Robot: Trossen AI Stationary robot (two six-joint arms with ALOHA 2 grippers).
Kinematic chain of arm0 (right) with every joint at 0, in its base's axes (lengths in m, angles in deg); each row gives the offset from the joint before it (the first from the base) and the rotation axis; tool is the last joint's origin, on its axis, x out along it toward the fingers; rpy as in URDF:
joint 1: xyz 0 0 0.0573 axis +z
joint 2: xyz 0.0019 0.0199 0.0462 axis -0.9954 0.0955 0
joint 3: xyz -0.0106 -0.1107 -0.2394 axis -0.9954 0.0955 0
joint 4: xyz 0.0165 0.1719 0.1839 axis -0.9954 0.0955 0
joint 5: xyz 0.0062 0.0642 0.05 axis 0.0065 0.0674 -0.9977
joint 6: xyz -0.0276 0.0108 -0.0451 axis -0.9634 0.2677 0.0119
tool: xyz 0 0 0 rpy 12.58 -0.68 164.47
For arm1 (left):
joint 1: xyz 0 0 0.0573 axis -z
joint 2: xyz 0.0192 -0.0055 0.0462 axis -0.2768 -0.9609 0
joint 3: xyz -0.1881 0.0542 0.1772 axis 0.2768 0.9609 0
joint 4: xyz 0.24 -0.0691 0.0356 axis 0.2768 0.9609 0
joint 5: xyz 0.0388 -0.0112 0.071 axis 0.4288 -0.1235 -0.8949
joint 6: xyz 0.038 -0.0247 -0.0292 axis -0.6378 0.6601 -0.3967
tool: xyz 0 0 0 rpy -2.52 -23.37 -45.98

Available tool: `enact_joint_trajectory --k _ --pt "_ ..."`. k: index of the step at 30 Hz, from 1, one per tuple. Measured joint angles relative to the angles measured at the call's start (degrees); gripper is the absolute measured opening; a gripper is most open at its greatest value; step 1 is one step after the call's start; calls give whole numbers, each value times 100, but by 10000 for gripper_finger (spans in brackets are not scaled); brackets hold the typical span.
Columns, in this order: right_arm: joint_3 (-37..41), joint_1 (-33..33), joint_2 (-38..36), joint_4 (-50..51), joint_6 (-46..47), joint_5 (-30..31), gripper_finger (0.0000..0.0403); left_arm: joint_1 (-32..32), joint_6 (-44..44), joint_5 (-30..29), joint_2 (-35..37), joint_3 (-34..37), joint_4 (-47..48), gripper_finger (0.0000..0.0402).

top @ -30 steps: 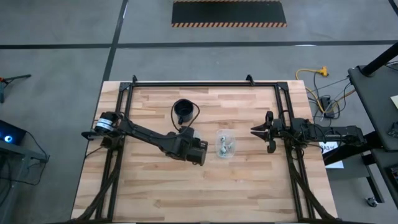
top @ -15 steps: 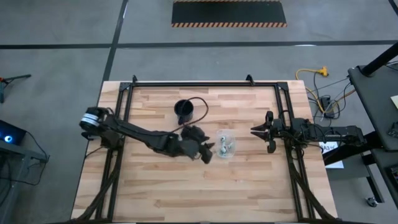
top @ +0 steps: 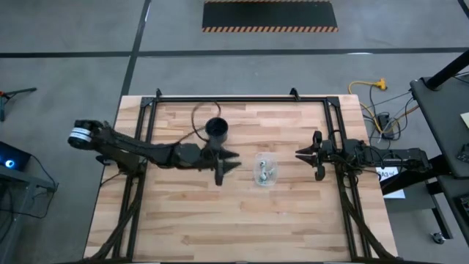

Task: Pick and place Stevia / Truvia into bins
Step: Return to Home Position

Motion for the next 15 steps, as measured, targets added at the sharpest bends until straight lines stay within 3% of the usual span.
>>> enact_joint_trajectory --k 7,15 --pt "2 -1 2 -3 0 4 68 -453 -411 -80 846 329 337 162" --pt "1 0 0 0 0 -1 68 -816 -321 41 2011 1347 346 162"
